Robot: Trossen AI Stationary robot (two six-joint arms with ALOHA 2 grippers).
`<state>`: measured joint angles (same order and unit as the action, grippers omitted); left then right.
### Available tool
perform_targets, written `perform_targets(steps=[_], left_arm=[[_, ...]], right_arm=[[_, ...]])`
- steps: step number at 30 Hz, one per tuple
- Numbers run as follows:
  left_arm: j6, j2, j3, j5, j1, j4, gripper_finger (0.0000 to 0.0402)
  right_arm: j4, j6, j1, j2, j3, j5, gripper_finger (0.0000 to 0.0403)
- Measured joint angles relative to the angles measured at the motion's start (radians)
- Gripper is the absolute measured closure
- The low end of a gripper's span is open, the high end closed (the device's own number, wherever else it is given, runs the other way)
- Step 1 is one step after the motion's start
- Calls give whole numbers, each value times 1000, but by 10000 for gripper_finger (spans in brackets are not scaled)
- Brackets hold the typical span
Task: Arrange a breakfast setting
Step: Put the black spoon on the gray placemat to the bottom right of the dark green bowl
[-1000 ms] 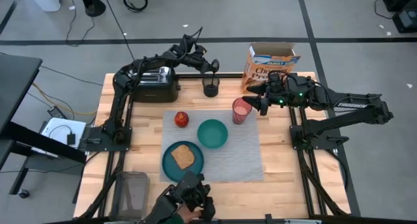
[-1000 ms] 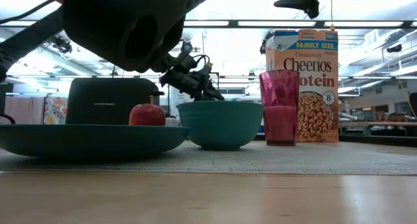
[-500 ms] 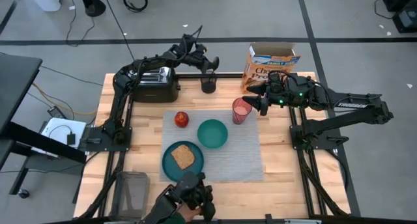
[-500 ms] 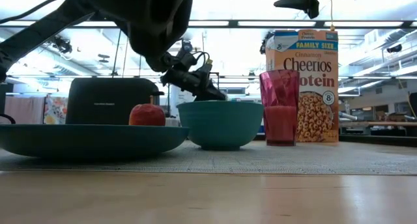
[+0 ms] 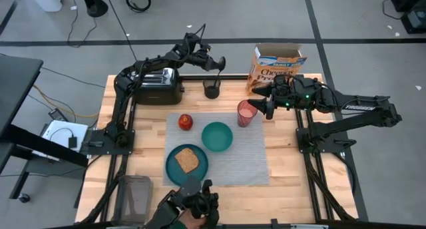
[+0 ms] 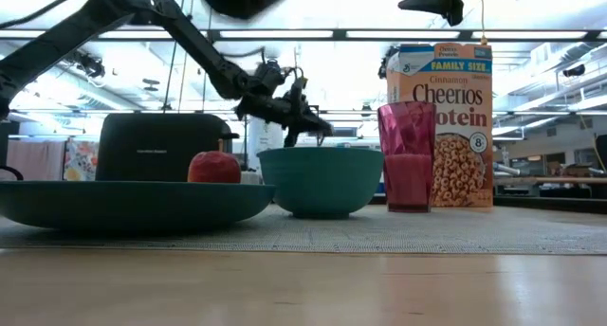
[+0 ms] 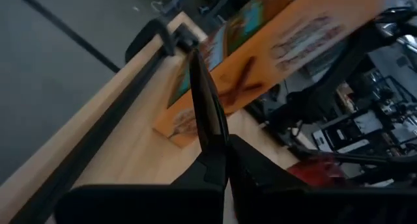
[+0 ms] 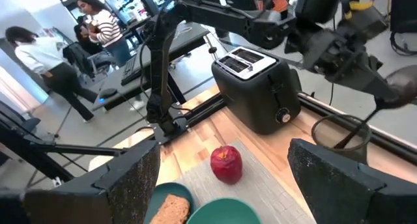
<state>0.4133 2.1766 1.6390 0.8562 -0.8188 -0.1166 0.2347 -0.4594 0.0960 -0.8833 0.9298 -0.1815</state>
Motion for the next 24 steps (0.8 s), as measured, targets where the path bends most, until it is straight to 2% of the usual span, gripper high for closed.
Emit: perform_targets(steps=[7,13,20,24], left_arm=[[3,-110,0,3,0,-4,390],[-6,-269,0,7,42,-11,390],[-38,-460,0,8,159,-36,390],[-43,-523,0,35,260,-129,390]], right_arm=[[0,82,0,0,0,-1,62],[-1,177,0,0,0,5,62],[-130,246,26,0,0,211,62],[-232,206,84,0,0,399,62]])
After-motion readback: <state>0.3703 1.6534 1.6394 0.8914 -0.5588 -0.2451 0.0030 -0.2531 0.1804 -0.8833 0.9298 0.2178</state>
